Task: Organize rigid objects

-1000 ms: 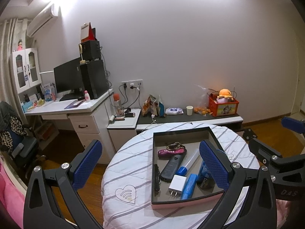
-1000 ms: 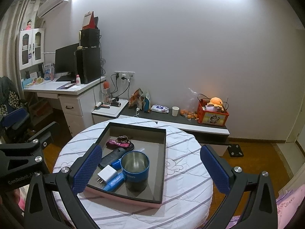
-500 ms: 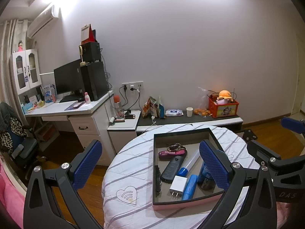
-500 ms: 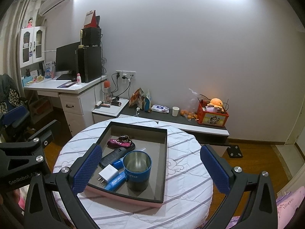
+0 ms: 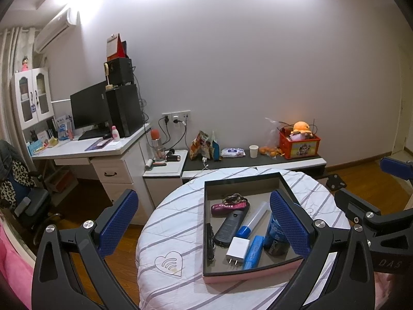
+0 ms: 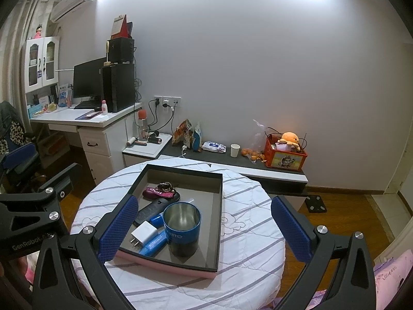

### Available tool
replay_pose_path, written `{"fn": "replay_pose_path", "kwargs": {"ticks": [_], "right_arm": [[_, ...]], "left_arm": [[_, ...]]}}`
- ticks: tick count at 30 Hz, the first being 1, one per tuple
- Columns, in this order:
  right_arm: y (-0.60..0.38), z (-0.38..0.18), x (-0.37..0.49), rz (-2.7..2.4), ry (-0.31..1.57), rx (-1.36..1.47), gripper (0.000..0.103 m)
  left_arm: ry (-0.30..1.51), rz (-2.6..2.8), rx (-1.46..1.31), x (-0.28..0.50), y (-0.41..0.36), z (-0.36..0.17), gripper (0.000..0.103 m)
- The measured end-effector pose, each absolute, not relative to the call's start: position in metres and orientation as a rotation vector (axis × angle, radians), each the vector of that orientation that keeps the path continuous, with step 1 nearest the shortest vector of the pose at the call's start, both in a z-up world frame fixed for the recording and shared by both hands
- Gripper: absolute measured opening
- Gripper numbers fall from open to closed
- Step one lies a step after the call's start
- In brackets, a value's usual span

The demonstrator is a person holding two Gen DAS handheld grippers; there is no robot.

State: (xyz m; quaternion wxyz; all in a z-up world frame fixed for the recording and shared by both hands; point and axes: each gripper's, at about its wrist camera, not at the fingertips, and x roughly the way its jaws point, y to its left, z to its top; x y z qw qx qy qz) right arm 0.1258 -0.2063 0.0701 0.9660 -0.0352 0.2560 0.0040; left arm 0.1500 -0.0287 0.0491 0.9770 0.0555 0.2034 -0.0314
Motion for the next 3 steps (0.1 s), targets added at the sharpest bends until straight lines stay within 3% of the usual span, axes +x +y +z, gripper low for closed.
{"fn": "replay_pose_path", "kwargs": {"ticks": [3], "right_arm": [[-0.2067, 0.0704, 0.1253, 0.006, 0.516, -0.07, 0.103]], "left_arm": [[0.411, -0.062, 0.116, 0.15, -0.029, 0.049, 0.103]]}}
